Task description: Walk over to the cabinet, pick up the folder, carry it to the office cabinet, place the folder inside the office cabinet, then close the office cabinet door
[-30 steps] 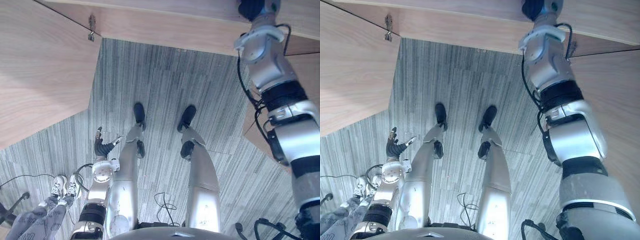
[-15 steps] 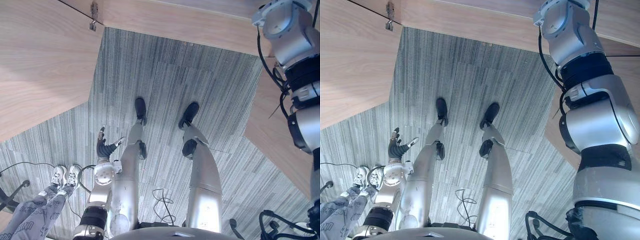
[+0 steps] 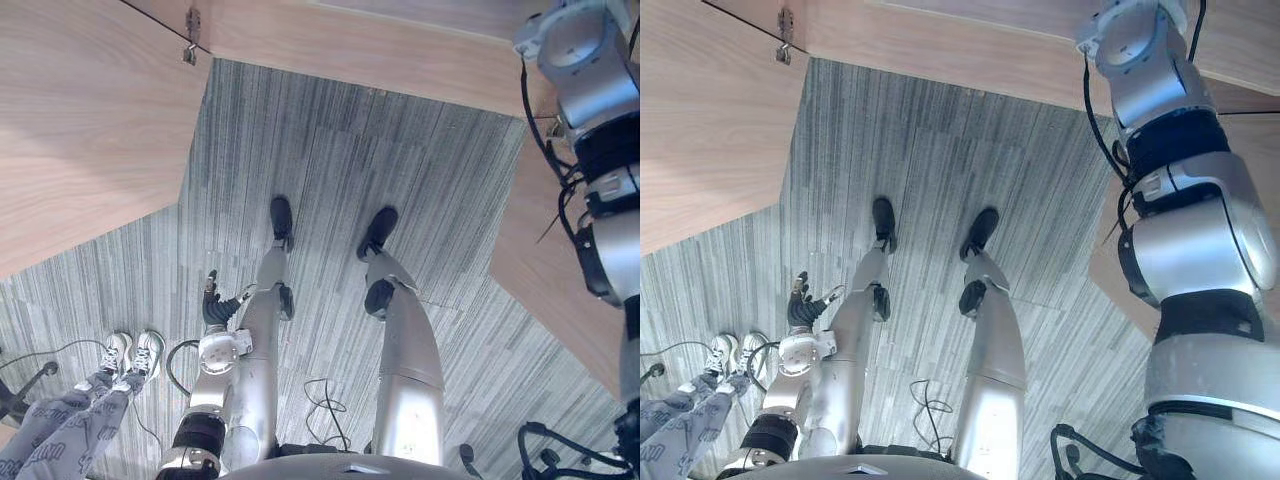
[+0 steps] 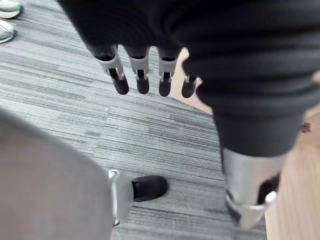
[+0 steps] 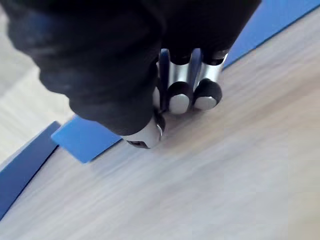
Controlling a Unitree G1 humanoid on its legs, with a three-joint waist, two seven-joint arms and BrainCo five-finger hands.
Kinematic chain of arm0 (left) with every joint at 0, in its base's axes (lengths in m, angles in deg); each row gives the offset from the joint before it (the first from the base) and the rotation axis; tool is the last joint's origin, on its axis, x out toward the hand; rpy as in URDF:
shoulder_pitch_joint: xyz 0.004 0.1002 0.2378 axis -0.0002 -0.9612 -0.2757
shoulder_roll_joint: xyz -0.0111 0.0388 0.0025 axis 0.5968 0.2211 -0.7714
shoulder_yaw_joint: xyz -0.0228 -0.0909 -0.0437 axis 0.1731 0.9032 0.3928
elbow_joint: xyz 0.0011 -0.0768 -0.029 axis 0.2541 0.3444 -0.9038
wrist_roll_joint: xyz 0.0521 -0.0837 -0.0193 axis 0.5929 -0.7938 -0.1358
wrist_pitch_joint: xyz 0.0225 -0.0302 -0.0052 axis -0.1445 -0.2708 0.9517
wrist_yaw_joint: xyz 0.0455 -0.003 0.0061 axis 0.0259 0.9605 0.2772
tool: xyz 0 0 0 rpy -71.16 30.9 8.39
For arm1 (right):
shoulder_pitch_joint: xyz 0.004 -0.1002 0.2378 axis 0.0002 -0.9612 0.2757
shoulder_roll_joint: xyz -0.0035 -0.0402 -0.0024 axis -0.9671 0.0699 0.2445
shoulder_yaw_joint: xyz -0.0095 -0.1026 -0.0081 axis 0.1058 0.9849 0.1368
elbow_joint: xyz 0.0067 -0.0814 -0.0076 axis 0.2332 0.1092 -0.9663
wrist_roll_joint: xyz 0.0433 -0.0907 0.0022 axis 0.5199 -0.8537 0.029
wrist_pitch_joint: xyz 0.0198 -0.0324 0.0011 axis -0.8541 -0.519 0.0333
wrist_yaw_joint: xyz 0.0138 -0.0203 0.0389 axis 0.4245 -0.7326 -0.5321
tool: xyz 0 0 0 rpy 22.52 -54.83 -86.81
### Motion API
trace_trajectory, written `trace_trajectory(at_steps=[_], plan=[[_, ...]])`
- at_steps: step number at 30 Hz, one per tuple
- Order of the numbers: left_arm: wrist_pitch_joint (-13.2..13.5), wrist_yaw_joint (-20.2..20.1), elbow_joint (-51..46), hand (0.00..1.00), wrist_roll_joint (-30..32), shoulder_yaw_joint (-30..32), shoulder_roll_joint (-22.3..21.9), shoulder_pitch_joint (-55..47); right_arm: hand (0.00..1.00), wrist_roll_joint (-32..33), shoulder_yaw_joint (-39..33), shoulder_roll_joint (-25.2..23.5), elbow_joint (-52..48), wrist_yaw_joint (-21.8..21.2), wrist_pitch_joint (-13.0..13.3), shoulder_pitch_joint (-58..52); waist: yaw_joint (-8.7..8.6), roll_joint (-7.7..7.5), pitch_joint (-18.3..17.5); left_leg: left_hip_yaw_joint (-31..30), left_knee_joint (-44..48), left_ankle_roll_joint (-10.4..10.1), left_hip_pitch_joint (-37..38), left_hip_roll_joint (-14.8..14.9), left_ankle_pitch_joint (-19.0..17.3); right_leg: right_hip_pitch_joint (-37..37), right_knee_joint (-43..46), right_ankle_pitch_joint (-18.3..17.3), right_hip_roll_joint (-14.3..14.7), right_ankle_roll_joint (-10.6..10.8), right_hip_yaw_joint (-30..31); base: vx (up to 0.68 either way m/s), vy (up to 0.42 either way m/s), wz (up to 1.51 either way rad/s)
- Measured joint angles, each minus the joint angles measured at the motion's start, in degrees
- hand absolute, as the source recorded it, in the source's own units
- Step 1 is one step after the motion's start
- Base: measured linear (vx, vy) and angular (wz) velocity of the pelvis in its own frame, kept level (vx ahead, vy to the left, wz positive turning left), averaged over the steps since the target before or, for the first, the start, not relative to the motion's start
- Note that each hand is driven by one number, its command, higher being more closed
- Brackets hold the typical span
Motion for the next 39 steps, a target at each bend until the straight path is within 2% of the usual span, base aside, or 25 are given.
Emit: trace_trajectory(at_steps=[2, 3, 5, 7, 8, 9, 12, 13, 15, 16, 17, 20, 23, 25, 28, 30, 33, 34, 37, 39], plan=[[-0.06, 0.07, 0.55, 0.0, -0.07, 0.46, -0.14, 0.19, 1.0, 1.18, -5.34, -1.74, -6.12, 0.69, -0.5, -6.4, -0.25, -0.11, 0.07, -0.21, 3.89, -0.01, 0.05, 1.06, -2.37, 1.84, -0.36, 0.01, 0.92, -0.01, 0.14, 0.0, -0.045, -0.31], [-0.21, 0.11, 1.13, 0.0, -0.52, 0.89, -0.05, 0.57, 1.0, 2.97, -8.22, -3.24, -12.66, 1.93, -0.32, -11.87, -0.39, -0.16, 0.09, 0.1, 6.9, 0.0, 0.35, 2.0, -4.25, 3.09, -0.37, -0.01, 1.66, 0.0, 0.63, 0.01, -0.04, -0.37], [-0.46, 0.1, 1.14, 0.0, -0.53, 1.33, -0.03, 0.59, 1.0, 5.05, -10.94, -4.26, -20.77, 2.28, 0.06, -17.41, -0.66, -0.25, 0.14, 0.44, 9.42, 0.03, 0.77, 2.81, -5.92, 4.2, -0.27, -0.11, 2.3, 0.13, 1.11, 0.01, -0.037, -0.33], [-0.75, -0.04, 1.75, 0.0, -0.52, 1.7, 0.12, 0.57, 1.0, 7.77, -15.68, -6.63, -33.39, 2.2, 2.14, -27.26, -1.39, -0.44, 0.25, 0.77, 12.39, 0.1, 2.34, 3.67, -8.01, 6.48, 0.39, -0.77, 2.88, 0.53, 1.63, 0.03, -0.029, -0.23], [-0.96, -0.16, 1.87, 0.0, -0.47, 1.71, 0.3, 0.57, 1.0, 7.83, -16.59, -7.52, -35.99, 2.13, 2.66, -29.7, -1.6, -0.76, 0.43, 0.86, 12.99, 0.08, 3.19, 3.82, -8.6, 7.37, 0.68, -1.05, 2.95, 0.67, 1.8, 0.04, -0.023, -0.19], [-1.27, -0.38, 2.36, 0.0, -0.39, 1.68, 0.69, 0.55, 1.0, 7.82, -19.42, -10.29, -42.64, 2.03, 3.95, -36.02, -1.9, -1.34, 0.74, 0.93, 14.6, 0.09, 5.28, 4.21, -9.9, 9.63, 1.48, -1.83, 3.14, 0.7, 2.15, 0.03, -0.016, -0.13], [-1.95, -1.15, 3.84, 0.0, 0.27, 1.69, 0.67, 0.46, 1.0, 7.85, -23.11, -16.41, -53.01, 1.79, 6.85, -46.25, -2.09, -1.69, 0.76, 1.11, 16.21, 0.03, 9.33, 4.45, -11.82, 13.71, 2.33, -3.06, 3.19, 1.17, 2.7, 0.04, -0.016, -0.08], [-2.17, -1.3, 4.01, 0.0, 0.29, 1.73, 0.68, 0.42, 1.0, 7.85, -23.35, -17.44, -54.39, 1.64, 7.27, -47.71, -2.13, -1.71, 0.76, 1.25, 16.25, -0.03, 10.12, 4.44, -12.13, 14.4, 2.09, -3.32, 3.19, 1.39, 2.78, 0.05, -0.014, -0.13], [-2.97, -1.6, 4.65, 0.0, 0.99, 2.05, 0.67, -0.13, 1.0, 7.79, -23.06, -24.62, -60.96, 0.33, 9.46, -56.37, -2.25, -1.85, 0.69, 2.21, 16.04, 0.08, 15.35, 4.61, -13.4, 19.49, 0.82, -4.0, 3.52, 2.12, 3.34, 0.05, -0.009, -0.16], [-3.03, -1.74, 4.62, 0.0, 1.44, 2.13, 0.67, -0.45, 1.0, 7.79, -22.82, -26.31, -61.92, -0.17, 9.75, -58.32, -2.23, -1.91, 0.66, 2.49, 16.02, 0.13, 16.58, 4.74, -13.62, 20.73, 0.46, -4.01, 3.68, 2.25, 3.58, 0.07, -0.006, -0.29], [-3.14, -2.08, 5.07, 0.0, 2.6, 2.71, 0.64, -1.51, 1.0, 7.72, -21.02, -30.17, -64.0, -1.25, 10.31, -63.71, -2.27, -2.49, 0.05, 3.32, 15.89, 0.13, 19.99, 5.0, -14.57, 23.96, -0.82, -3.9, 4.25, 2.57, 4.38, 0.06, -0.004, -0.28], [-3.68, -2.74, 8.73, 0.0, 3.68, 4.25, 0.66, -2.39, 1.0, 6.48, -17.41, -33.69, -63.78, -3.18, 10.7, -70.61, -2.98, -4.02, -2.35, 4.49, 13.9, 0.06, 24.06, 5.06, -14.99, 27.73, -3.63, -3.08, 4.97, 2.85, 5.21, 0.09, -0.002, -0.25], [-5.11, -2.78, 15.23, 0.0, 5.88, 4.99, 1.11, -2.35, 1.0, 0.11, -15.05, -35.85, -59.94, -5.12, 10.69, -77.47, -3.34, -5.4, -6.01, 5.84, 10.45, -0.13, 28.73, 4.83, -14.88, 32.58, -9.69, -0.73, 6.27, 3.27, 6.34, 0.1, 0.005, -0.25], [-6.11, -3.08, 19.8, 0.0, 7.76, 4.85, 1.82, -2.26, 1.0, -4.61, -14.38, -36.53, -50.45, -5.52, 10.34, -79.5, -4.43, -5.53, -8.38, 5.94, 7.79, -0.22, 32.35, 4.32, -14.45, 37.82, -15.93, 2.23, 7.17, 3.72, 6.71, 0.13, 0.015, -0.15], [-7.3, -3.2, 23.99, 0.0, 9.34, 4.28, 3.3, -2.38, 1.0, -9.94, -14.6, -37.02, -33.51, -6.25, 7.64, -79.55, -4.87, -5.51, -10.43, 6.14, 4.8, 0.03, 36.94, 2.93, -14.1, 44.43, -24.31, 6.21, 7.7, 4.71, 7.89, 0.08, 0.043, -0.1], [-8.03, -3.72, 24.75, 0.0, 10.3, 4.26, 4.01, -2.74, 1.0, -13.95, -15.09, -37.49, -26.3, -6.6, 6.12, -79.55, -4.82, -5.46, -10.97, 6.1, 4.09, 0.06, 38.71, 2.21, -14.09, 46.91, -27.13, 7.67, 7.46, 5.06, 8.31, 0.03, 0.044, -0.09], [-8.43, -3.96, 26.24, 0.0, 10.99, 4.26, 4.97, -3.97, 1.0, -16.06, -16.23, -39.07, -16.86, -6.74, 4.24, -80.07, -4.69, -5.44, -13.03, 5.78, 3.2, 0.05, 41.31, 1.37, -14.15, 49.6, -29.25, 8.82, 7.11, 5.41, 9.38, -0.01, 0.043, -0.12], [-8.46, -4.04, 26.51, 0.0, 11.48, 4.35, 4.99, -4.75, 0.0, -16.05, -17.21, -39.74, -14.17, -6.82, 4.13, -80.17, -4.84, -5.4, -13.87, 5.79, 2.57, 0.04, 42.56, 0.95, -14.16, 50.69, -29.86, 9.02, 6.89, 5.5, 9.62, -0.03, 0.036, -0.13], [-8.46, -4.34, 27.0, 0.0, 11.57, 4.41, 4.79, -5.62, 0.0, -16.05, -18.96, -39.71, -9.33, -7.24, 3.92, -81.22, -4.83, -5.39, -15.5, 5.83, 1.21, -0.49, 44.64, 0.23, -14.48, 52.2, -30.29, 8.65, 6.27, 5.97, 10.28, -0.06, 0.047, -0.1], [-8.41, -4.7, 27.6, 0.0, 11.57, 4.57, 4.47, -6.52, 0.0, -16.05, -21.05, -39.7, -5.2, -7.27, 2.74, -82.08, -4.82, -5.7, -17.31, 5.5, -0.91, -0.72, 46.75, -0.93, -14.34, 52.75, -30.65, 8.43, 5.79, 5.89, 11.99, -0.07, 0.045, -0.26]])
